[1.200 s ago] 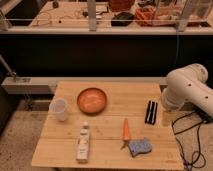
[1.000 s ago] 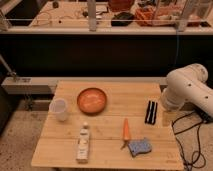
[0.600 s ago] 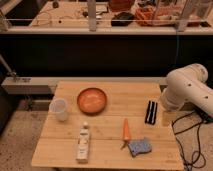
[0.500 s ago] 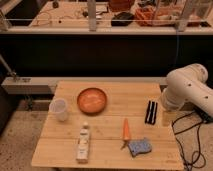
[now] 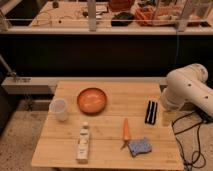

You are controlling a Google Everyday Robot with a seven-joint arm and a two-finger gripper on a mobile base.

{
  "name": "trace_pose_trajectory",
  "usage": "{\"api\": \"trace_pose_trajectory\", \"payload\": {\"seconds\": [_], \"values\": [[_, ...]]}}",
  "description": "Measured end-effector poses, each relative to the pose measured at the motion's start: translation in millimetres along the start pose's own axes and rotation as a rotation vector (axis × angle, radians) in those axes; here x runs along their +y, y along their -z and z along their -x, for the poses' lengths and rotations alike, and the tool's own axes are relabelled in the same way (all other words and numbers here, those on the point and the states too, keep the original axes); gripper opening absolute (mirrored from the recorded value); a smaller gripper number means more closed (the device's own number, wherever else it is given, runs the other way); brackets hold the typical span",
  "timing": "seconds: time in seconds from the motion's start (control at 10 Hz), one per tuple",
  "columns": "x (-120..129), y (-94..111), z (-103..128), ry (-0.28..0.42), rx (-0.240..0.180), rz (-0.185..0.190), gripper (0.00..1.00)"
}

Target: Place the pepper in the ceramic bowl

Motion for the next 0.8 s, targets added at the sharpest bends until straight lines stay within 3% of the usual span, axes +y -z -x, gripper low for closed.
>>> {"api": "trace_pose_trajectory", "payload": {"seconds": [0.3, 0.6, 0.8], "values": [[1, 0, 1, 0.004, 0.001, -0.001, 0.80], [0, -7, 40, 0.096, -0.005, -0.003, 0.80], [-1, -9, 52, 0.127, -0.007, -0.004, 0.80]]}}
